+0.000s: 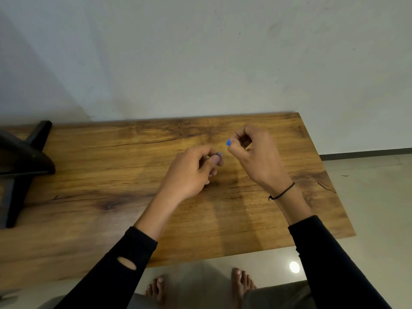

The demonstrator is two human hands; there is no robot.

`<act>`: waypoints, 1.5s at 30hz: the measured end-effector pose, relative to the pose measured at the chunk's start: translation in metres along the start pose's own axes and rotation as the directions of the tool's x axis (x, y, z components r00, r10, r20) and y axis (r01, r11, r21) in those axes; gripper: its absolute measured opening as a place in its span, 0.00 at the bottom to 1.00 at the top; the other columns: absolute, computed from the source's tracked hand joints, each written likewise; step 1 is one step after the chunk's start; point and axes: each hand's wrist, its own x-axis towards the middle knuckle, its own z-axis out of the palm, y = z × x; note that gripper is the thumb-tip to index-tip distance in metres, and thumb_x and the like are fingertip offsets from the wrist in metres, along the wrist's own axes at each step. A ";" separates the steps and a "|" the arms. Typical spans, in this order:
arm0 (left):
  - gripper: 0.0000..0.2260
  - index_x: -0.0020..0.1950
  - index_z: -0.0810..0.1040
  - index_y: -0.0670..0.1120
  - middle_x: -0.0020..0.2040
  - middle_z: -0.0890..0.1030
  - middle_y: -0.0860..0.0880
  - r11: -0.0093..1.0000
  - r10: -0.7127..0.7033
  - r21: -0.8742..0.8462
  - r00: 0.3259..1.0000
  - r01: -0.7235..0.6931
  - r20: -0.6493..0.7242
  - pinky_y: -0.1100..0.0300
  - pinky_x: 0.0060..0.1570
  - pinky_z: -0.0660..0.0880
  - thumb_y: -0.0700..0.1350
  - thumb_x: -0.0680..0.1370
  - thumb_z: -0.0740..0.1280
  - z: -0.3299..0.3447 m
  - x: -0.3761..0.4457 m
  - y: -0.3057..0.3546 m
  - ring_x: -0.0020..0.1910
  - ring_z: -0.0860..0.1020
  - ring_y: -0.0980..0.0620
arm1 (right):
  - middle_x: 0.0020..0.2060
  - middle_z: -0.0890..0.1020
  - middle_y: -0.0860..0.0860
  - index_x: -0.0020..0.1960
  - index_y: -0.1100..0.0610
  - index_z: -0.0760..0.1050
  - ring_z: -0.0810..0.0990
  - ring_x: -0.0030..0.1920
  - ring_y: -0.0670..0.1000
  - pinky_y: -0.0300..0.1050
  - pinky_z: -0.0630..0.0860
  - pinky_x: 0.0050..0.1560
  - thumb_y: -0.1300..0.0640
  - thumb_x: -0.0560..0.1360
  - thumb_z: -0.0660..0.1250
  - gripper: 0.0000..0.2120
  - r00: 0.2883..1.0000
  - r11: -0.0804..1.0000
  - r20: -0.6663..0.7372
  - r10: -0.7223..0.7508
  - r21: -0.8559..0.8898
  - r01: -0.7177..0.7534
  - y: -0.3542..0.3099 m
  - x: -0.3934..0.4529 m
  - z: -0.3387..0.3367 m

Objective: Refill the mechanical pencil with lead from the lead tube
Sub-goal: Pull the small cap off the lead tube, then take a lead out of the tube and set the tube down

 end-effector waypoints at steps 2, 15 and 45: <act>0.10 0.51 0.86 0.51 0.39 0.85 0.52 1.000 -0.018 0.004 1.000 0.018 -0.012 0.52 0.45 0.89 0.46 0.87 0.66 -0.003 -0.001 -0.001 0.45 0.87 0.50 | 0.35 0.84 0.45 0.40 0.52 0.80 0.77 0.35 0.41 0.33 0.72 0.33 0.57 0.75 0.71 0.05 0.999 1.000 -0.044 0.006 -0.016 -0.006 0.004 0.003 -0.006; 0.08 0.56 0.88 0.57 0.45 0.88 0.54 0.999 0.036 -0.031 0.992 -0.040 -0.122 0.53 0.46 0.88 0.47 0.86 0.68 -0.008 -0.002 0.002 0.49 0.88 0.53 | 0.38 0.84 0.50 0.46 0.58 0.84 0.82 0.41 0.52 0.46 0.75 0.43 0.57 0.78 0.72 0.05 0.982 0.912 0.175 0.071 -0.410 0.007 0.023 0.002 0.008; 0.10 0.55 0.90 0.47 0.51 0.86 0.52 0.827 0.561 0.148 0.817 -0.543 -0.137 0.63 0.55 0.78 0.38 0.75 0.79 -0.006 -0.023 0.070 0.52 0.85 0.52 | 0.65 0.81 0.70 0.78 0.65 0.67 0.84 0.61 0.63 0.56 0.81 0.66 0.27 0.82 0.49 0.45 0.971 -0.170 0.171 0.167 0.975 -0.142 -0.046 -0.012 -0.011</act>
